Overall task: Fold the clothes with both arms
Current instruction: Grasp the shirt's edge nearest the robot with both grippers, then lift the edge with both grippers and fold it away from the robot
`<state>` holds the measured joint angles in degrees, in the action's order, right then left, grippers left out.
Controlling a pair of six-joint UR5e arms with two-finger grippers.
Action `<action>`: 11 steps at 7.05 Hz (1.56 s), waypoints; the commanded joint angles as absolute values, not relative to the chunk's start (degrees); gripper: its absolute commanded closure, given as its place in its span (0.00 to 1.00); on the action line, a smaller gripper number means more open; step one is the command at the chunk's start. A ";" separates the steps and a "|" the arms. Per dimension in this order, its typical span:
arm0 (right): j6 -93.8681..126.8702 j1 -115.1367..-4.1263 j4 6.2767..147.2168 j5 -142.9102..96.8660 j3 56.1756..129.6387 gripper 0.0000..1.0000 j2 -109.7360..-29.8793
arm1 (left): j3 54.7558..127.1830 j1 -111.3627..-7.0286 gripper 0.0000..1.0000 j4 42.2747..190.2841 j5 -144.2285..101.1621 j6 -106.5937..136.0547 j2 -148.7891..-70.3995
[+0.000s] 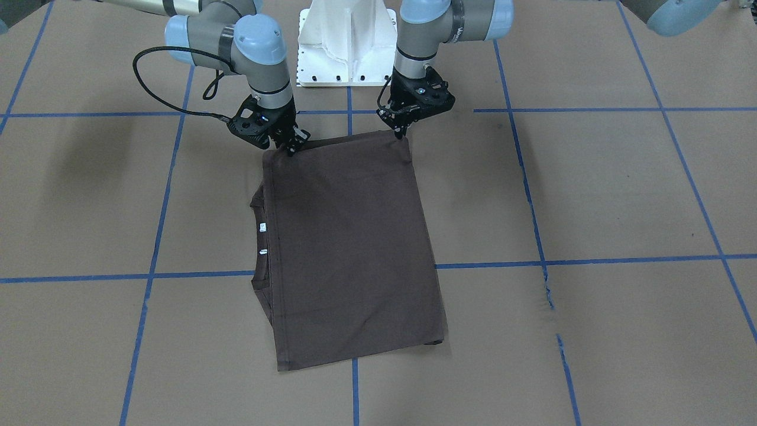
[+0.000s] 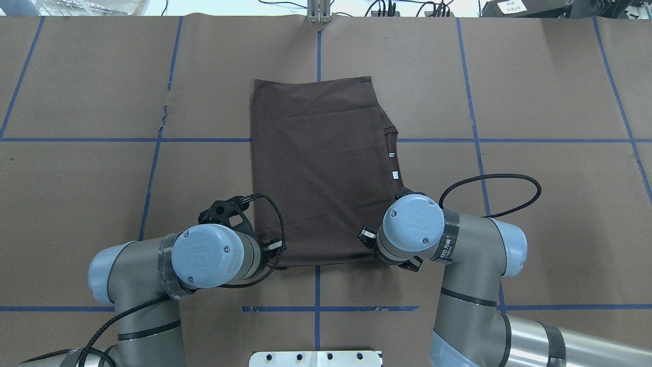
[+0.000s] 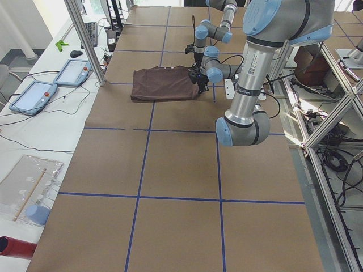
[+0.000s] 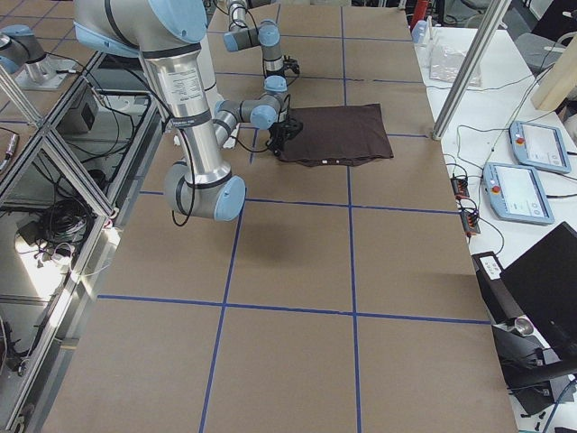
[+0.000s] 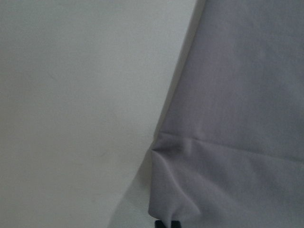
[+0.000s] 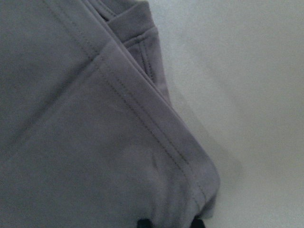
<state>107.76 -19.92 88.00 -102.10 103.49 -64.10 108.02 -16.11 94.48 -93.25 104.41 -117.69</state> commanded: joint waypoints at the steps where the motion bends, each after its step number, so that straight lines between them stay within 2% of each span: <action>1: 107.75 -20.30 87.98 -102.13 103.45 1.00 -63.63 | 108.02 -16.08 1.00 94.31 -93.25 104.41 -117.69; 4: 108.28 -21.18 87.98 -102.22 105.45 1.00 -62.49 | 109.50 -16.26 1.00 93.09 -93.25 104.33 -117.51; 7: 107.93 -21.27 87.89 -107.30 111.33 1.00 -65.11 | 117.84 -14.95 1.00 87.72 -93.34 103.45 -114.54; 9: 108.19 -19.26 87.98 -108.72 115.47 1.00 -66.44 | 121.45 -10.57 1.00 85.19 -93.34 103.62 -112.59; 11: 108.28 -18.02 87.98 -108.63 115.58 1.00 -65.57 | 123.21 -9.84 1.00 83.76 -93.43 103.62 -112.76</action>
